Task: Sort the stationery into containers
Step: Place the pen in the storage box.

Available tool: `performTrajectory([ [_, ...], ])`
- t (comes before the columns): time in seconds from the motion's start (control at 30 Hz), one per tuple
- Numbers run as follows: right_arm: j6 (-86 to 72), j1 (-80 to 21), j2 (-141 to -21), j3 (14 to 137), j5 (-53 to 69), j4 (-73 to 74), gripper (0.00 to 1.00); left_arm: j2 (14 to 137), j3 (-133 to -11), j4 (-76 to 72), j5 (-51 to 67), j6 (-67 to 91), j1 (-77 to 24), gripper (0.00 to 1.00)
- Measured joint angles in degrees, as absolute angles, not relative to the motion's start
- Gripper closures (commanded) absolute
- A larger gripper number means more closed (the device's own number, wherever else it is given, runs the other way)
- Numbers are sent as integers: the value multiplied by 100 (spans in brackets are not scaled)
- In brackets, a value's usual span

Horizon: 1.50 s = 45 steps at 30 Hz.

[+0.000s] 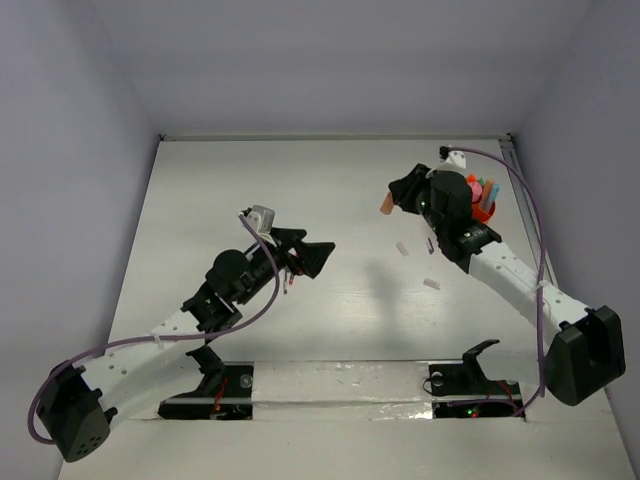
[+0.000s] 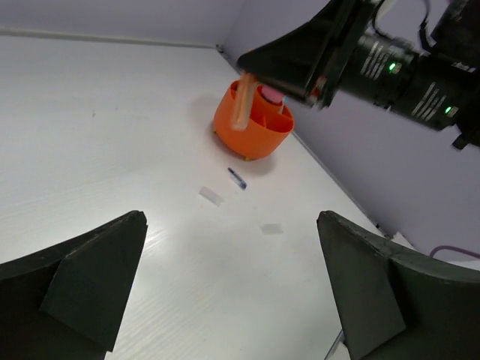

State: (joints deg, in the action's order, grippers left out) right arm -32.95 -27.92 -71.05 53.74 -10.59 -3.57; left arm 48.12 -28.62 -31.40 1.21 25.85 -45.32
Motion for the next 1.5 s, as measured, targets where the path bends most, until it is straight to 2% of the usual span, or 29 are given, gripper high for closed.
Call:
performTrajectory([
  [0.33, -2928, -1245, -6200, 4641, -2287, -454, 100, 4720, -2093, -3197, 108, 2504, -4530, 1],
  [0.6, -2934, -467, -6110, 4012, -3052, -805, 100, 4840, -1911, -3400, 158, 2281, -4530, 1],
  [1.33, -2899, -108, -7402, 3881, -3601, -2147, 100, 4906, -1769, -3640, 143, 2106, -4530, 1],
  [1.5, -2982, -108, -7555, 3804, -3590, -2196, 94, 4965, -1769, -3664, 126, 2104, -4530, 1],
])
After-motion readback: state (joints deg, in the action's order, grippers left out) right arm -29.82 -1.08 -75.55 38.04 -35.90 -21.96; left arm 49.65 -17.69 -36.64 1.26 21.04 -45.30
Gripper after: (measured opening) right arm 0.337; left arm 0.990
